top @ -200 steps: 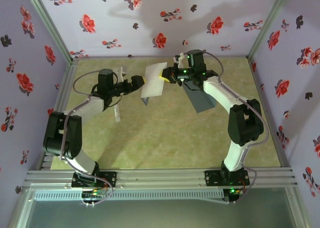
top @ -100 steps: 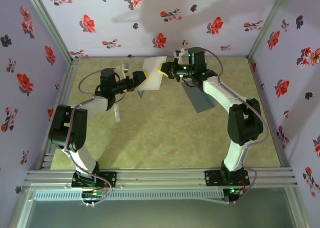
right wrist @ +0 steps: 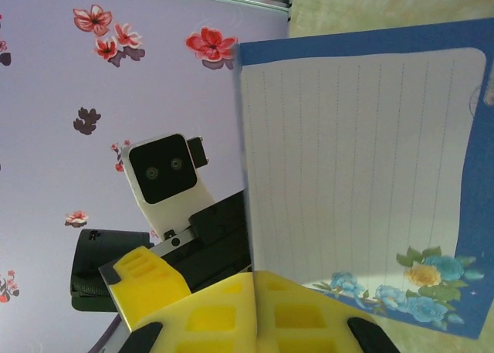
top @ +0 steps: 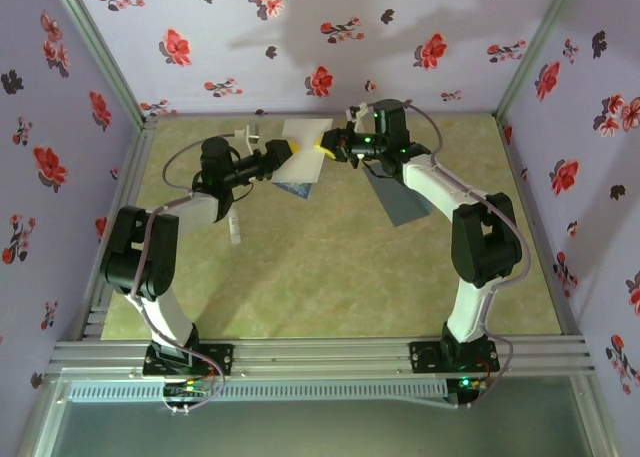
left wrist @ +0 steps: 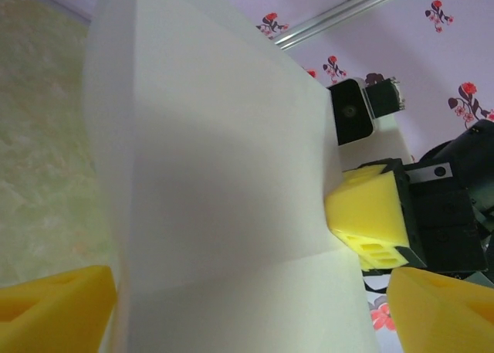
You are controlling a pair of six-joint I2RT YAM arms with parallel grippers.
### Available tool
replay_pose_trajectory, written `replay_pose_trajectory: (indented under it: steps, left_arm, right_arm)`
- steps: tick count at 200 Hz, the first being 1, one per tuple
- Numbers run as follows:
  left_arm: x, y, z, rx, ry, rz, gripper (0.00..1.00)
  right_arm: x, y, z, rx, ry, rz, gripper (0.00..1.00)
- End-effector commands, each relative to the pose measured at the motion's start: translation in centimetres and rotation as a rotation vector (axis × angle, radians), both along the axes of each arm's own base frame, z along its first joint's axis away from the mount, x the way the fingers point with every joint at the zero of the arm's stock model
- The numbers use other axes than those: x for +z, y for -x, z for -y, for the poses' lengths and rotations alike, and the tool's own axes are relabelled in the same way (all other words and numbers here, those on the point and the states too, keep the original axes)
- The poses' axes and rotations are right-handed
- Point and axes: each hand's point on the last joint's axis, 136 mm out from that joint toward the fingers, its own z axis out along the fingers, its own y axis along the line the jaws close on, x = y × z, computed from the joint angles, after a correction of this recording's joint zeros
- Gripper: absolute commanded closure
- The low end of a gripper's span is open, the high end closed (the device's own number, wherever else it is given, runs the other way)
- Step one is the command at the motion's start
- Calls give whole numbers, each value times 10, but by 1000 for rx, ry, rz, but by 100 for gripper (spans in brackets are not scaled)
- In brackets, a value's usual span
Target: Place the letter into the envelope and seal it
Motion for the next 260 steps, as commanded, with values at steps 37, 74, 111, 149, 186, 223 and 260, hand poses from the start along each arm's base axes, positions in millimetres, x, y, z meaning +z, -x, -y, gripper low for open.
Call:
replay_pose_trajectory:
  steps: [37, 74, 111, 149, 186, 223, 260]
  left_arm:
    - [33, 15, 5, -46, 1, 88, 28]
    - [36, 16, 4, -47, -4, 95, 42]
    - [38, 16, 5, -49, -4, 97, 56]
    - [39, 16, 5, -49, -9, 100, 73]
    - [39, 17, 5, -51, -13, 111, 80]
    - [40, 17, 6, -53, -13, 113, 84]
    - [45, 16, 6, -54, -7, 121, 89]
  right_arm:
    - [-20, -6, 7, -19, 40, 2, 100]
    - [-28, -5, 9, -29, 59, -1, 100]
    - [-32, -3, 12, -34, 83, 7, 100]
    - [-30, -2, 14, -40, 91, 17, 100]
    - [-26, -2, 15, -45, 90, 27, 100]
    - [-21, -2, 18, -53, 89, 37, 89]
    - [-17, -2, 23, -63, 90, 48, 69]
